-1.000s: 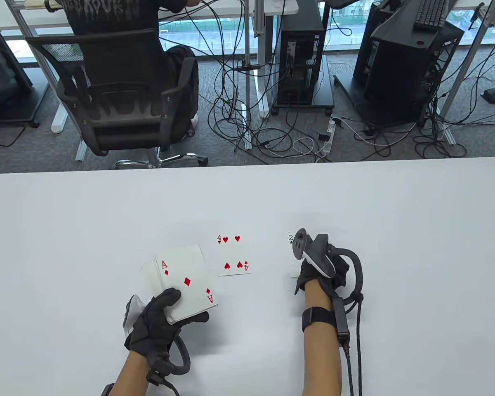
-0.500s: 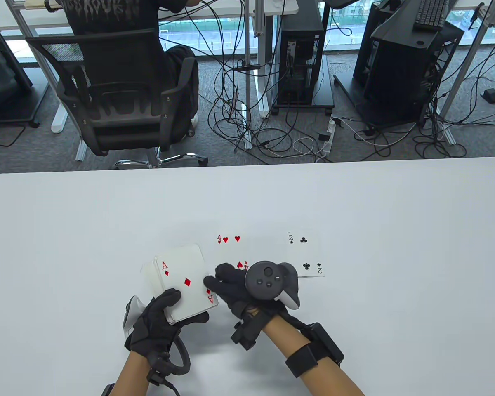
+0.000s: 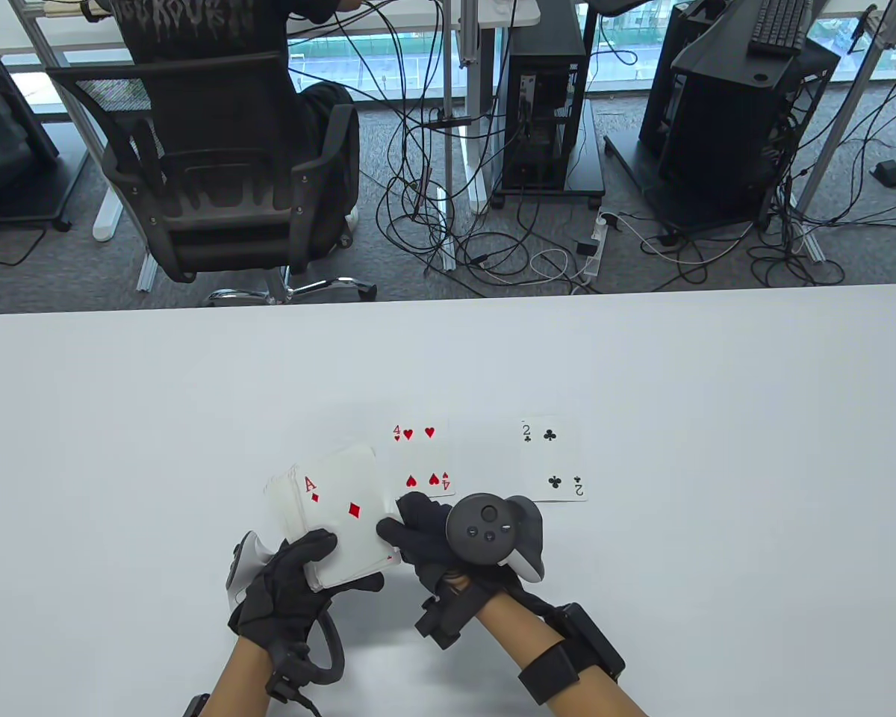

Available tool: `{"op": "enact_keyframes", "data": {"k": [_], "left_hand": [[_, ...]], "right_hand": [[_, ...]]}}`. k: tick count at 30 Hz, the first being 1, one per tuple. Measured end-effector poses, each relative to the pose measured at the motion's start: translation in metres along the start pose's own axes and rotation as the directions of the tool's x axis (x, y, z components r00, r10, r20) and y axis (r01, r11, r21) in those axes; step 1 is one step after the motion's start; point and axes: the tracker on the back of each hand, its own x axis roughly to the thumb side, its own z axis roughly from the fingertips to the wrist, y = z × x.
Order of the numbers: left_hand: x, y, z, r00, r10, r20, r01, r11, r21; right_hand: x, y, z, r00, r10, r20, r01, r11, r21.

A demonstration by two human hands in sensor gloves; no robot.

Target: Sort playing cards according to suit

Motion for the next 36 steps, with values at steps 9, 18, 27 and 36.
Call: {"op": "enact_keyframes", "data": {"k": [9, 18, 27, 36], "left_hand": [[0.002, 0.000, 0.000, 0.997, 0.058, 0.046, -0.058, 0.998, 0.002], [0.004, 0.001, 0.000, 0.995, 0.062, 0.077, -0.064, 0.998, 0.018], [0.004, 0.000, 0.001, 0.995, 0.068, 0.070, -0.070, 0.997, 0.025], [0.004, 0.000, 0.001, 0.996, 0.067, 0.061, -0.069, 0.997, 0.026]], "right_hand": [[-0.051, -0.033, 0.015, 0.949, -0.237, -0.209, 0.214, 0.969, -0.126], [-0.061, -0.004, 0.049, 0.907, 0.014, -0.421, 0.094, 0.968, 0.235], [-0.021, 0.047, 0.061, 0.846, 0.504, -0.173, -0.354, 0.773, 0.526], [-0.014, 0.071, 0.068, 0.733, 0.677, -0.067, -0.464, 0.570, 0.678]]}}
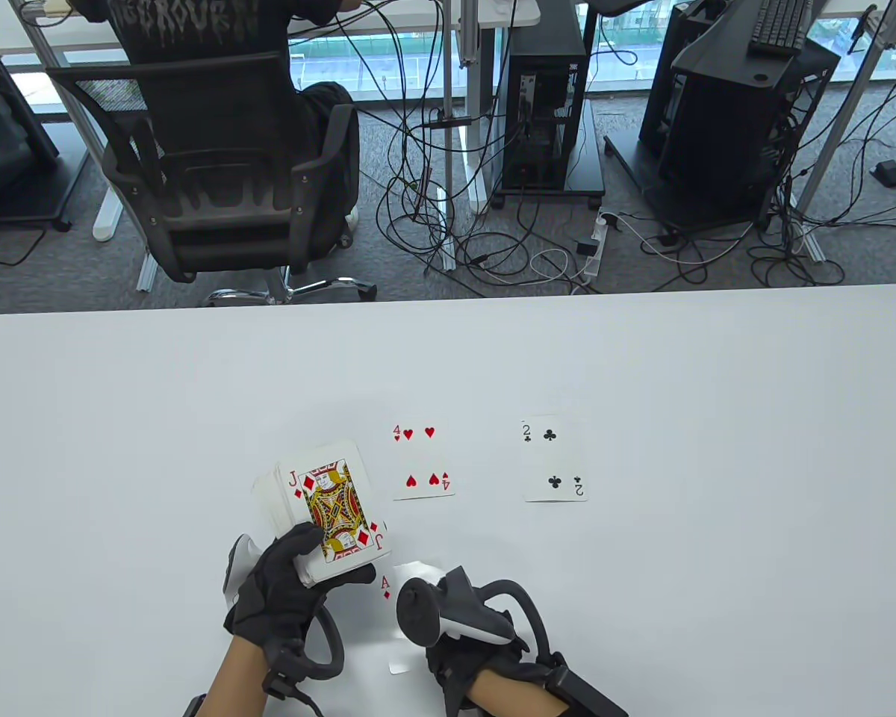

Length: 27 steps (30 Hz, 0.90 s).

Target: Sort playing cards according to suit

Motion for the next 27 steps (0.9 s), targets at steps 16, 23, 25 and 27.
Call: {"op": "enact_keyframes", "data": {"k": [16, 23, 25, 27], "left_hand": [[-0.002, 0.001, 0.000, 1.000, -0.005, -0.017, 0.005, 1.000, -0.006], [-0.002, 0.000, 0.000, 0.998, 0.065, 0.013, -0.065, 0.998, -0.022], [-0.001, 0.001, 0.000, 0.999, 0.039, 0.007, -0.038, 0.999, -0.016], [-0.001, 0.001, 0.000, 1.000, 0.002, -0.008, -0.002, 1.000, -0.014]], "right_hand": [[-0.017, -0.067, 0.008, 0.958, -0.279, 0.070, 0.287, 0.948, -0.137], [-0.015, -0.099, 0.012, 0.831, -0.423, 0.361, 0.551, 0.713, -0.434], [-0.015, -0.098, 0.010, 0.832, -0.414, 0.370, 0.551, 0.698, -0.458], [-0.017, -0.097, 0.008, 0.834, -0.406, 0.373, 0.549, 0.673, -0.496]]}}
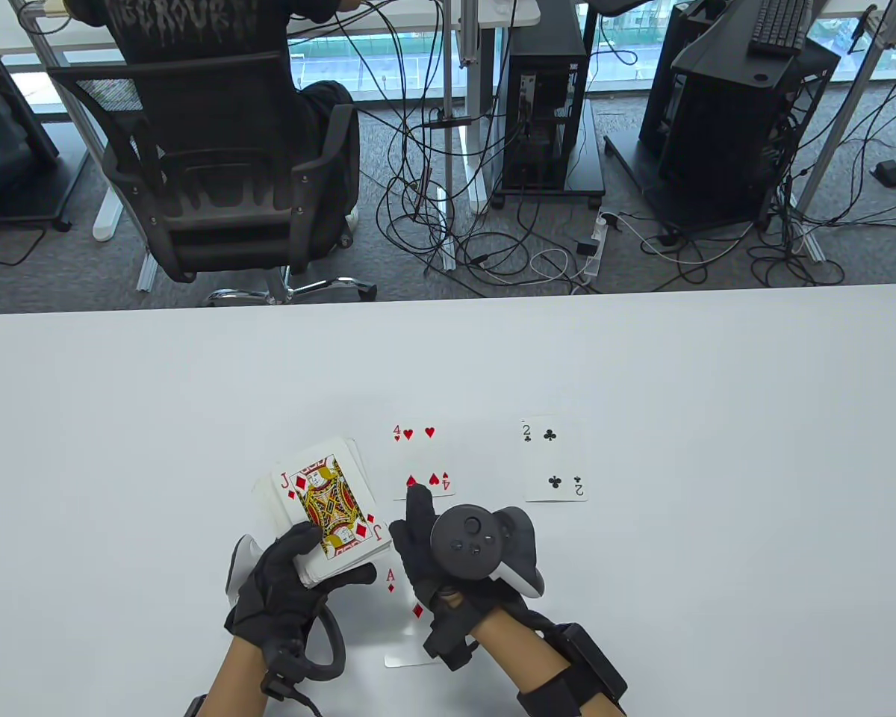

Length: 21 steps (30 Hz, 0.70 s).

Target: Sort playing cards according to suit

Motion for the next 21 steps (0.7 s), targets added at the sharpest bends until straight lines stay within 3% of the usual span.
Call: {"op": "enact_keyframes", "data": {"k": [7, 14, 21], "left_hand": [[-0.005, 0.000, -0.002, 1.000, -0.001, -0.027, 0.001, 1.000, 0.000], [-0.006, -0.001, -0.003, 0.998, -0.044, -0.049, 0.044, 0.999, -0.004], [-0.007, -0.002, -0.004, 0.997, -0.048, -0.053, 0.046, 0.998, -0.040]], "right_hand": [[-0.002, 0.004, -0.004, 0.990, -0.136, 0.047, 0.138, 0.990, -0.034], [0.009, 0.013, -0.003, 0.983, 0.130, 0.132, -0.126, 0.991, -0.035], [0.001, 0.008, -0.003, 0.995, 0.019, 0.103, -0.011, 0.997, -0.078]]}}
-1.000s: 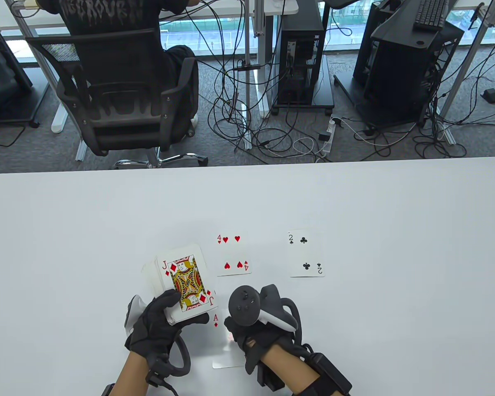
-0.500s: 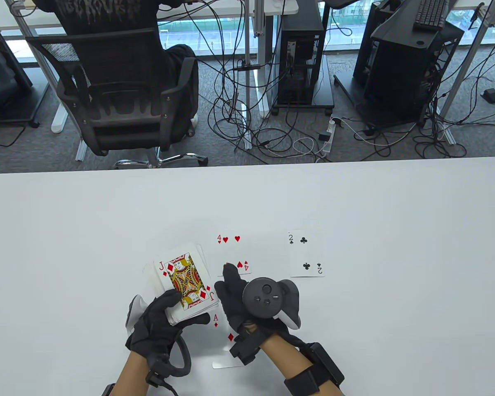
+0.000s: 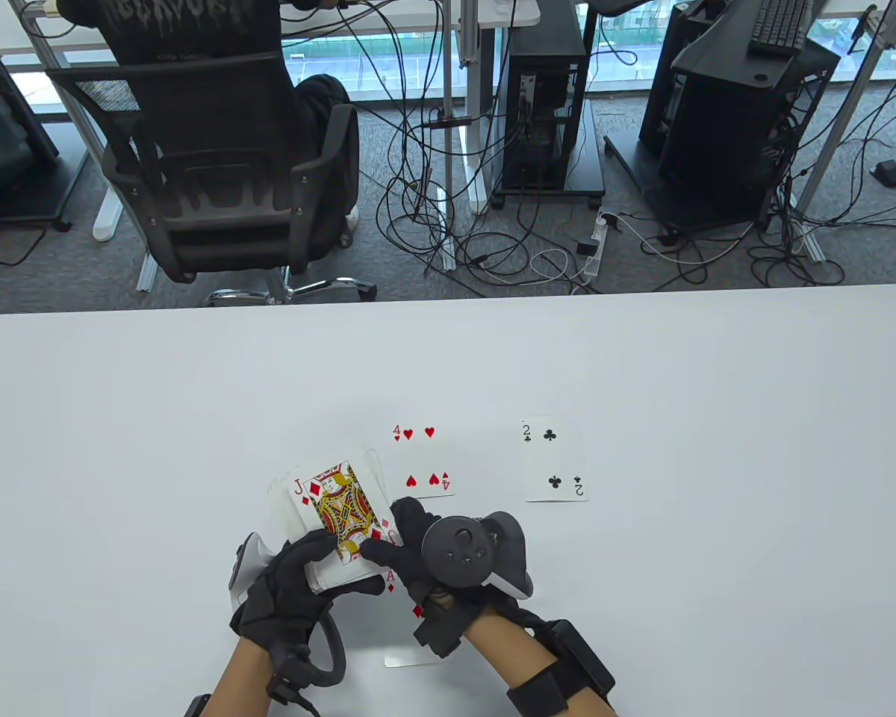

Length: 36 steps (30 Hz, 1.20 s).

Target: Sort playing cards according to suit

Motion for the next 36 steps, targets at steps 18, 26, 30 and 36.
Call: {"op": "enact_keyframes", "data": {"k": [18, 26, 30, 36], "left_hand": [[0.004, 0.006, 0.003, 0.999, -0.001, 0.042, 0.000, 0.999, 0.042], [0.010, 0.012, 0.006, 0.996, 0.021, 0.089, -0.027, 0.998, 0.062], [0.009, 0.011, 0.006, 0.996, 0.023, 0.081, -0.028, 0.997, 0.067], [0.009, 0.011, 0.006, 0.997, 0.023, 0.078, -0.029, 0.997, 0.067]], "right_hand": [[-0.061, -0.033, 0.044, 0.939, -0.255, -0.232, 0.214, 0.959, -0.187], [-0.061, -0.002, 0.074, 0.913, -0.125, -0.389, 0.172, 0.981, 0.088], [-0.060, 0.016, 0.079, 0.902, -0.088, -0.422, 0.170, 0.972, 0.161], [-0.051, 0.026, 0.077, 0.912, 0.132, -0.387, 0.002, 0.945, 0.327]]}}
